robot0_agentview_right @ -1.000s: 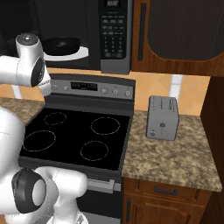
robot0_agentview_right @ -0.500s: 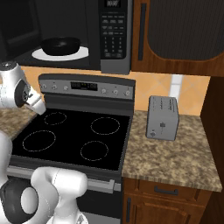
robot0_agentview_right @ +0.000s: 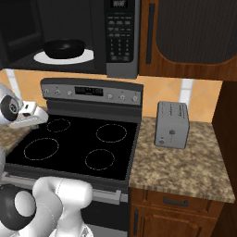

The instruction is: Open the microwave, place the bowl with waffle inside the microwave, then close the microwave door and turn it on.

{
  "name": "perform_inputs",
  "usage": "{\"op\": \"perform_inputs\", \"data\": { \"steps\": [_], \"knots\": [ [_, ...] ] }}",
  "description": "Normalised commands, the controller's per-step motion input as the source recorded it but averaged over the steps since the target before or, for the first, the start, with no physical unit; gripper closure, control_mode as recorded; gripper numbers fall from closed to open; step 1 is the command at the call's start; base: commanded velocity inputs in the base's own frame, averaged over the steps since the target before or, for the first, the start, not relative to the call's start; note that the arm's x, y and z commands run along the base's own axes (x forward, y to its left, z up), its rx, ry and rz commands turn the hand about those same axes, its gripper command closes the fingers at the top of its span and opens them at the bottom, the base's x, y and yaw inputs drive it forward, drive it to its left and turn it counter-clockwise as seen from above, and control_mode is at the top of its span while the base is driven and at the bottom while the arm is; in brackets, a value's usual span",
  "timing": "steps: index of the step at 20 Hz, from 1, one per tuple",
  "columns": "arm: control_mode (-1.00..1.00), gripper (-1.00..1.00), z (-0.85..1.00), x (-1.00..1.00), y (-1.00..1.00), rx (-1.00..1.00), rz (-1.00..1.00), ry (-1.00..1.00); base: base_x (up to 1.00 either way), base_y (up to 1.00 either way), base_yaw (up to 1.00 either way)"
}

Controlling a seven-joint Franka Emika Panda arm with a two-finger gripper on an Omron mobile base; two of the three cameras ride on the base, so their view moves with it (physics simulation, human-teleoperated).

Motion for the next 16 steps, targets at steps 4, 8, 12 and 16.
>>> {"op": "perform_inputs", "data": {
  "steps": [4, 8, 12, 16],
  "knots": [
    [-1.00, 1.00, -0.16, 0.00, 0.04, -0.73, 0.33, 0.12, 0.00, 0.00, 0.00],
    [-1.00, 1.00, -0.42, 0.06, 0.00, -0.57, 0.31, 0.06, 0.00, 0.00, 0.00],
    [-1.00, 1.00, -0.46, 0.04, 0.00, -0.46, 0.20, 0.02, 0.00, 0.00, 0.00],
    [-1.00, 1.00, -0.03, -0.34, 0.27, -0.30, 0.05, 0.00, 0.00, 0.00, 0.00]
  ]
}}
